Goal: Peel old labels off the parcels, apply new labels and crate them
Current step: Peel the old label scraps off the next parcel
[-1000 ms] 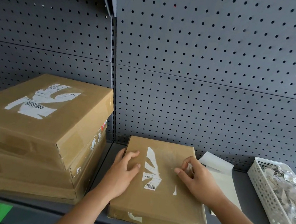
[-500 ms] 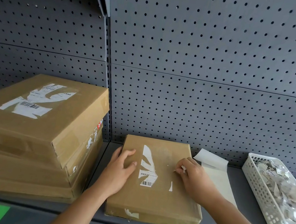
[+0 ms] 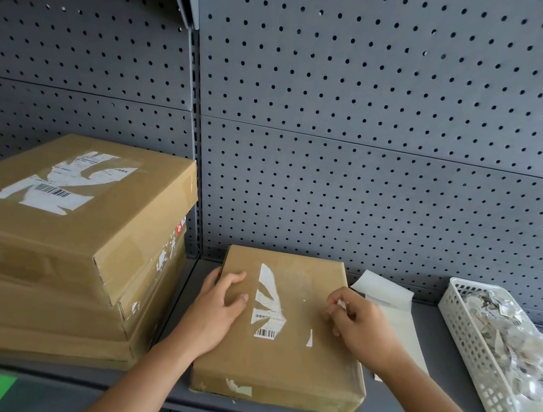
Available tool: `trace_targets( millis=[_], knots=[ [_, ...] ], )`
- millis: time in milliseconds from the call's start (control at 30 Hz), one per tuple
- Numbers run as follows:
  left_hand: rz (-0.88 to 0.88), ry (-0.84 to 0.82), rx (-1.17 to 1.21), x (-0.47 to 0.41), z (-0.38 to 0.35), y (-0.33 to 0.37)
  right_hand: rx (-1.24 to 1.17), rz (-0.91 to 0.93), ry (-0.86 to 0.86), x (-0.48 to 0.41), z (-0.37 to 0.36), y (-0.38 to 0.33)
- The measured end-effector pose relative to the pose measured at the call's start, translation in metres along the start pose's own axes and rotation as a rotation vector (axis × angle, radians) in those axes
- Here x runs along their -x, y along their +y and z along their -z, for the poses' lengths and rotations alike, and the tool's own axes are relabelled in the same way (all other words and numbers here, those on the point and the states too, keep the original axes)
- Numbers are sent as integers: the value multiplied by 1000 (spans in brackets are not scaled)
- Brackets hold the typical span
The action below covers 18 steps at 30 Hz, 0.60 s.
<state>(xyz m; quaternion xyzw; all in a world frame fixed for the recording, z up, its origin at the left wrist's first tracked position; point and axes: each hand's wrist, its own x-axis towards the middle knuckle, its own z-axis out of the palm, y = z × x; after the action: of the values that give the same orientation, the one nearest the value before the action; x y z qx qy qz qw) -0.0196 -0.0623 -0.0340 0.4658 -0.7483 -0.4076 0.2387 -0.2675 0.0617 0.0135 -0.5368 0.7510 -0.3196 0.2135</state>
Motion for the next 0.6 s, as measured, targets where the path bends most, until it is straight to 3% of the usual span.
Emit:
trace_targets(
  millis=[333, 600],
  knots=[
    [-6, -6, -4, 0, -1, -1, -47, -6, -89, 18, 7, -7],
    [3, -10, -1, 0, 0, -2, 191, 97, -128, 19, -4, -12]
  ],
)
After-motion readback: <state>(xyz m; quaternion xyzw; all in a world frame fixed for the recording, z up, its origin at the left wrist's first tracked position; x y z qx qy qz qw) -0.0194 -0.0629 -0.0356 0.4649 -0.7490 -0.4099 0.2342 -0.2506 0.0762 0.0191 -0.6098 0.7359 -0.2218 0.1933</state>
